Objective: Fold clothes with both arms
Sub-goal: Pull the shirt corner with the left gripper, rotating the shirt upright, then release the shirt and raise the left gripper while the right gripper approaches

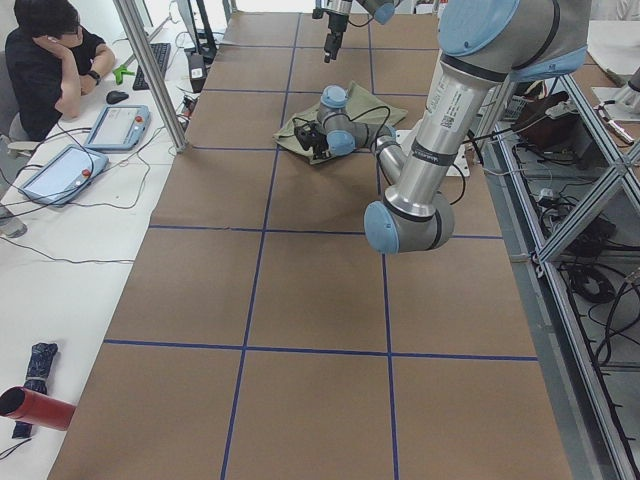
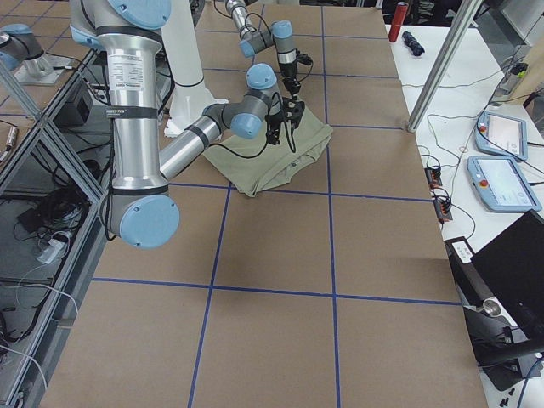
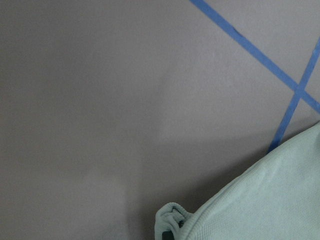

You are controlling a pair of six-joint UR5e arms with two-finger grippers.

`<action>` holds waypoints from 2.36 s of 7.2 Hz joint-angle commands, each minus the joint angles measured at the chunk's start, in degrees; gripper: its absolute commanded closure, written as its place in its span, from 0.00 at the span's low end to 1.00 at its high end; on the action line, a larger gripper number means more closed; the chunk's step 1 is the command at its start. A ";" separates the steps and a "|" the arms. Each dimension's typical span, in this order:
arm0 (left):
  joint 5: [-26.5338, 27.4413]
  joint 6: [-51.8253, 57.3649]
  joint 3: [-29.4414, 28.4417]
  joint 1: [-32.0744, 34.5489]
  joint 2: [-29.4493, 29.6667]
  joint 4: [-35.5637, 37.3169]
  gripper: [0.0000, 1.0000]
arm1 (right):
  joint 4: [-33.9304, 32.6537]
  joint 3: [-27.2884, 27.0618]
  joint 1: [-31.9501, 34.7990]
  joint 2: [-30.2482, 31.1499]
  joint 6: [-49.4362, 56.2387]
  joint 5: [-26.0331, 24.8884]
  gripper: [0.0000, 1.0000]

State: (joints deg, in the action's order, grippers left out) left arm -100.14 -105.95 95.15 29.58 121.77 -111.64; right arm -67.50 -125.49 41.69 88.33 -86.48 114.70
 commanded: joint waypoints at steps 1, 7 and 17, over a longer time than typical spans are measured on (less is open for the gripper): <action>0.73 3.89 -3.98 4.50 0.48 -1.37 1.00 | 0.00 0.07 0.15 -0.61 0.00 0.00 0.00; 5.72 15.84 -27.15 12.16 12.40 -14.19 1.00 | 0.00 0.43 0.33 -0.88 -0.35 -0.44 0.00; 6.93 30.71 -48.31 15.93 26.50 -26.35 0.00 | -0.09 -0.28 -0.54 -0.97 -0.70 -2.54 0.00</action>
State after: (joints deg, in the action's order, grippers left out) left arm -90.12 -76.27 46.03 43.98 148.73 -138.08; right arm -67.52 -126.07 41.90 87.33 -87.19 113.45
